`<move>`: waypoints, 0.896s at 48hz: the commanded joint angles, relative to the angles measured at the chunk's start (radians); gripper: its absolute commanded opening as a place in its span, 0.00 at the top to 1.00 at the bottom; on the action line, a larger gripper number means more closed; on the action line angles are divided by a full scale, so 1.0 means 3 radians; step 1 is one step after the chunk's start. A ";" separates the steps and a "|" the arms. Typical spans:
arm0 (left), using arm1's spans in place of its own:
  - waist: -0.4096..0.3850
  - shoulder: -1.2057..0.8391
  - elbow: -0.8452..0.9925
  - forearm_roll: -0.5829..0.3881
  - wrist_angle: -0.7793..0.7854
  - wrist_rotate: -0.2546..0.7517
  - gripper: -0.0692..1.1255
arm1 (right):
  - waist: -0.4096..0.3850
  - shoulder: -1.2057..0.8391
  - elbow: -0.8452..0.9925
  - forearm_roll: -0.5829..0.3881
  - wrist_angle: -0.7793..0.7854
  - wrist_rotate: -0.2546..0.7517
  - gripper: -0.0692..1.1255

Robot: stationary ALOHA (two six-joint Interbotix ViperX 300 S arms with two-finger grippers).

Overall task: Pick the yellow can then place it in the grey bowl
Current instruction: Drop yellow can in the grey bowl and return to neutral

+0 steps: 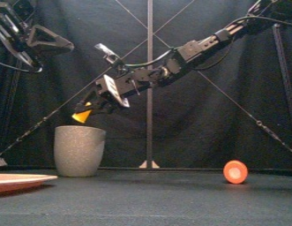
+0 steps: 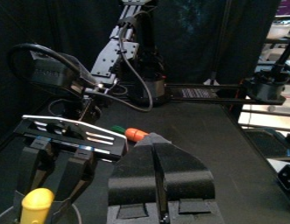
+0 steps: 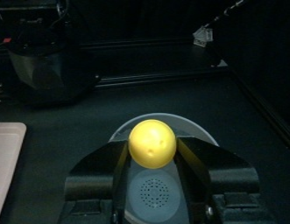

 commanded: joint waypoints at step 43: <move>0.0031 0.0015 0.0056 0.0000 0.0020 0.0000 0.96 | 0.0322 -0.0900 0.1304 0.0486 -0.1150 0.0000 0.20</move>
